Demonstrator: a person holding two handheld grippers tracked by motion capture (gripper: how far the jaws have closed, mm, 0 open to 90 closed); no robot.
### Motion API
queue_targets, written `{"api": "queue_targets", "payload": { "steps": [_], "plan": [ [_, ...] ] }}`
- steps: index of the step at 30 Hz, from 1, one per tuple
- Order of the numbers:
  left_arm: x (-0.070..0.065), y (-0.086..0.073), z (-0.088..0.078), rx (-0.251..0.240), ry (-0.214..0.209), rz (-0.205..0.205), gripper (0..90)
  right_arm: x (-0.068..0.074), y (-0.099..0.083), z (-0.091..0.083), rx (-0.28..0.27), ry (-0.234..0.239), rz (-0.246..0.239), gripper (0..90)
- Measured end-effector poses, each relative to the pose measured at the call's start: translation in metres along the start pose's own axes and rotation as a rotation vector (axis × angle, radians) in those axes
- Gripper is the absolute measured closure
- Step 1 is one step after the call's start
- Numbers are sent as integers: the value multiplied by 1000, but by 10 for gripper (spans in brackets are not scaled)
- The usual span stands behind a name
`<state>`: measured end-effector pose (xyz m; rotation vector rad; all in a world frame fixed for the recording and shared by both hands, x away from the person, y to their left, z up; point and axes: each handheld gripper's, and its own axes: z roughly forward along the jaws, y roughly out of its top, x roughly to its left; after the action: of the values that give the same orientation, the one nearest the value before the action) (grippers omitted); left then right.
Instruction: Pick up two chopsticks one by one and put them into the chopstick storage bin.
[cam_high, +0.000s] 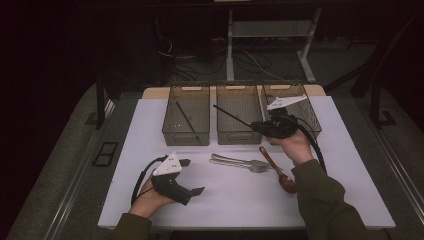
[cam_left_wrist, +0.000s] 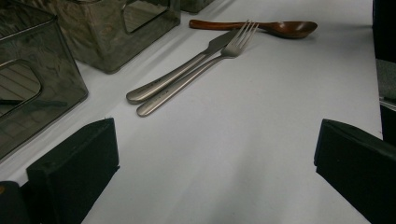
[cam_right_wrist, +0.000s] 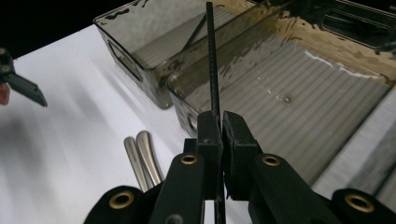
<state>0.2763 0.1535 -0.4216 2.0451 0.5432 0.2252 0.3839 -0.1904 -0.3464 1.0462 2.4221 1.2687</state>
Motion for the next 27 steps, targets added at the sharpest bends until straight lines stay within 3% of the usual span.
{"api": "queue_targets", "payload": {
  "steps": [14,27],
  "plan": [
    [0,0,0,-4,-1,-2,0,14,31,42,35,-11,17,864],
    [-1,2,0,-9,-1,13,0,27,57,77,70,-26,-2,864]
  ]
}}
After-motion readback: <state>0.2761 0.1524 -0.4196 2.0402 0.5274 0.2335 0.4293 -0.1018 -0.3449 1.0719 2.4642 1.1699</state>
